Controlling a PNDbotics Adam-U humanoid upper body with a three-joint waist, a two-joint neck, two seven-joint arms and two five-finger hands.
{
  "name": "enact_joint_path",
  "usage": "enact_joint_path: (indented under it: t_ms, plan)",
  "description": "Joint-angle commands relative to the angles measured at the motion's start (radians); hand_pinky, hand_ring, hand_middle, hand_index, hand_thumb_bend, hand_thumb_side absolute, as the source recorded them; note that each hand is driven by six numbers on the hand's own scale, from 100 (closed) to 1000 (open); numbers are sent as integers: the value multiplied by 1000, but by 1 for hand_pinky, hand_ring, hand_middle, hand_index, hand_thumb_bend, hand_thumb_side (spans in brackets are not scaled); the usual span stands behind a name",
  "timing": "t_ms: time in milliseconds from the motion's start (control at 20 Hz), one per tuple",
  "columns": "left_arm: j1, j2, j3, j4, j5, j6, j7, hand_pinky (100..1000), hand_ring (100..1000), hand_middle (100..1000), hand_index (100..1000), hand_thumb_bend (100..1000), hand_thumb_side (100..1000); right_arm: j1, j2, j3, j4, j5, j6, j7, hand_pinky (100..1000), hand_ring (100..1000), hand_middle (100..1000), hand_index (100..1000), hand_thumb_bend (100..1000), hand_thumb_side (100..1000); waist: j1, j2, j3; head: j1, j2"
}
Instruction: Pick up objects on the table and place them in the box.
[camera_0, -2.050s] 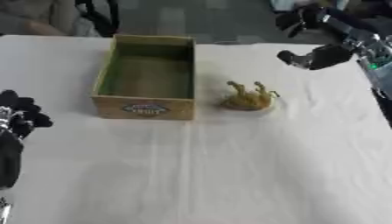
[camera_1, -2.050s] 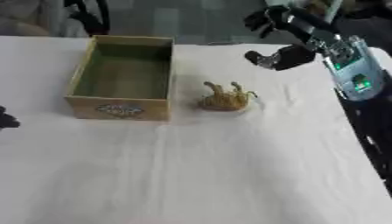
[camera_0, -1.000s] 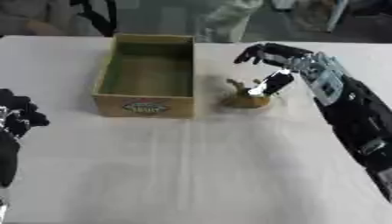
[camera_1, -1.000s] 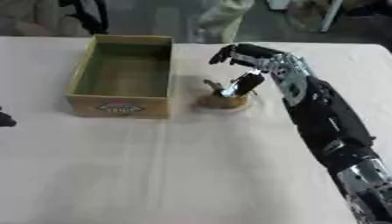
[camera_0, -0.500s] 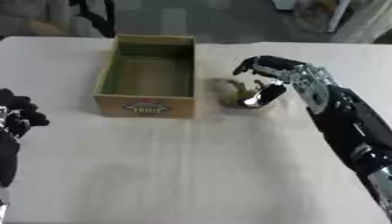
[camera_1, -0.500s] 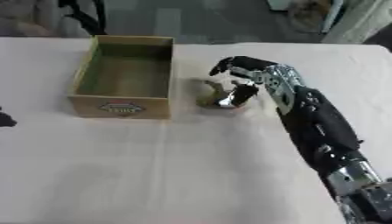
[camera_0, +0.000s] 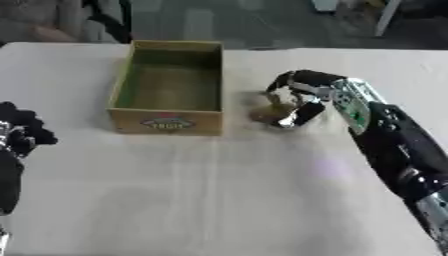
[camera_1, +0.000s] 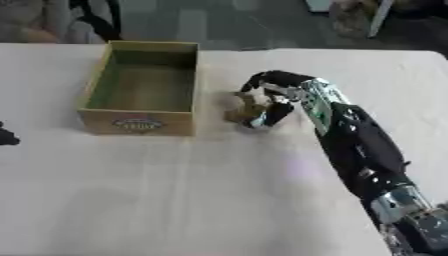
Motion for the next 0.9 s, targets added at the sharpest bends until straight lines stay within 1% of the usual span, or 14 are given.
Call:
enact_joint_path:
  t_ms: [50,150,350,400,500,600,700,850,900]
  plan:
    - [-5,11,2,-12,0,-3,-3,556,508,500,604,252,586,-20,-11,-11,2,31,3,-14,781,857,801,868,448,451,5,-17,1,-3,3]
    - [-5,11,2,-12,0,-2,-2,557,508,500,604,252,587,-18,-9,-12,9,43,4,-21,778,852,796,865,448,445,6,-17,1,-4,3]
    - [-4,10,2,-12,1,-2,-2,557,508,500,604,252,587,-14,-7,-14,17,64,5,-35,768,833,782,856,447,403,6,-16,2,-5,3]
    - [-4,10,2,-12,1,-2,-2,557,507,500,603,253,587,-13,-7,-14,19,69,4,-39,760,824,773,850,448,381,7,-16,2,-5,3]
    - [-4,10,2,-12,1,-2,-2,557,507,500,603,253,587,-11,-6,-15,19,76,3,-50,737,799,754,838,450,398,7,-16,2,-5,2]
    - [-4,10,1,-11,1,-2,-2,556,507,500,603,253,588,-10,-6,-15,18,81,3,-64,694,753,721,813,453,420,7,-16,2,-5,2]
    - [-3,10,1,-11,1,-2,-3,557,507,500,603,253,588,-8,-5,-15,17,87,3,-80,621,673,660,781,458,439,7,-16,2,-5,2]
    - [-3,10,2,-11,1,-2,-2,556,507,500,603,252,588,-7,-5,-17,15,92,4,-110,467,521,561,718,405,442,7,-16,2,-6,2]
    - [-3,10,2,-11,1,-2,-2,556,507,500,603,252,588,-7,-5,-17,15,93,5,-122,441,497,547,705,398,440,7,-16,3,-6,2]
